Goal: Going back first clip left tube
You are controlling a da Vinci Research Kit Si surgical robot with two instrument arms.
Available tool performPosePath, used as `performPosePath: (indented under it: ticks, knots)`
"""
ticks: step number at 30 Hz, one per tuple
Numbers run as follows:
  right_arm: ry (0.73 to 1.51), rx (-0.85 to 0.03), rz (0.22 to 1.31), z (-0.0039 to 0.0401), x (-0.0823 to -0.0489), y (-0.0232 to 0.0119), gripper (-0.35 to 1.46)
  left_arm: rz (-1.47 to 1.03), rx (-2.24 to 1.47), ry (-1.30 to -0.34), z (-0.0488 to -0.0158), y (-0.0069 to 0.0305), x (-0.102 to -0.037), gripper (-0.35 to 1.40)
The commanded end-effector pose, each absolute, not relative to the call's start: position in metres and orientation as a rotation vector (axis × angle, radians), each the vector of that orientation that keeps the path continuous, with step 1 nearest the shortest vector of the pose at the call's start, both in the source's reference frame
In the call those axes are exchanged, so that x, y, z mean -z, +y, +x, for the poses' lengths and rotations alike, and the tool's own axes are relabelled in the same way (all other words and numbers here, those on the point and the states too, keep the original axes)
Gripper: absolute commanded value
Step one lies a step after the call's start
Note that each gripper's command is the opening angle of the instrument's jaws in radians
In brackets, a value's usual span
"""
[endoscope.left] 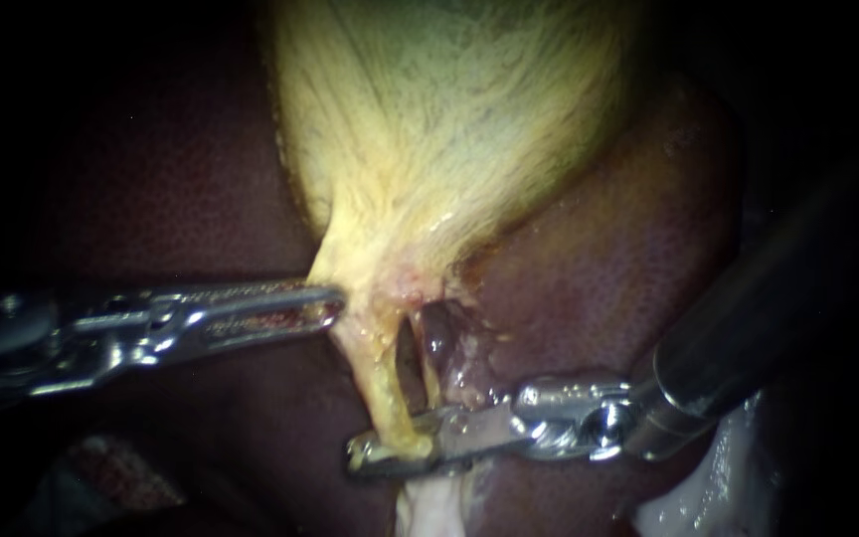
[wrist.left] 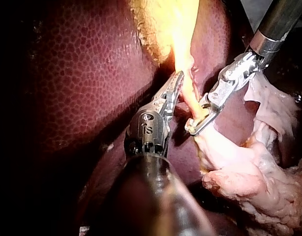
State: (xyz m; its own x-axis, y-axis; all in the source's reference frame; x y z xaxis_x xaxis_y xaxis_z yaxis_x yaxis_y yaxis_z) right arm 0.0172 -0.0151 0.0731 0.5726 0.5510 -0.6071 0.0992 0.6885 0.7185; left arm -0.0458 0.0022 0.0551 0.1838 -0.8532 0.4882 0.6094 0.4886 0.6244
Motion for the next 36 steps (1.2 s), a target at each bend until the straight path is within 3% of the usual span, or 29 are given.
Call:
performPosePath:
  ticks: [1,9,10,12,14,21,26,36]
  knots:
    - [0.943,-0.3,0.789,0.0172,-0.0731,-0.0151,-0.35,0.319,1.056,-0.909,-0.0458,0.0022,-0.0551,-0.13]
    - [0.943,-0.301,0.789,0.0175,-0.0731,-0.0151,-0.35,0.319,1.056,-0.909,-0.0458,0.0022,-0.0551,-0.13]
    - [0.94,-0.301,0.788,0.0177,-0.0731,-0.0151,-0.22,0.319,1.056,-0.909,-0.0458,0.0022,-0.0551,-0.13]
    - [0.95,-0.313,0.787,0.0182,-0.073,-0.0151,0.23,0.319,1.056,-0.909,-0.0458,0.0022,-0.0551,-0.13]
    - [0.98,-0.272,0.76,0.0186,-0.0728,-0.015,0.43,0.318,1.056,-0.909,-0.0458,0.0021,-0.0551,-0.13]
    - [1.05,-0.102,0.642,0.0192,-0.073,-0.0147,0.54,0.318,1.056,-0.909,-0.0458,0.0021,-0.055,-0.13]
    - [1.067,-0.072,0.512,0.0193,-0.0733,-0.0141,0.6,0.318,1.056,-0.909,-0.0458,0.002,-0.0549,-0.13]
    - [1.096,0.046,0.429,0.019,-0.0728,-0.0132,0.6,0.318,1.057,-0.909,-0.0458,0.0019,-0.0547,-0.13]
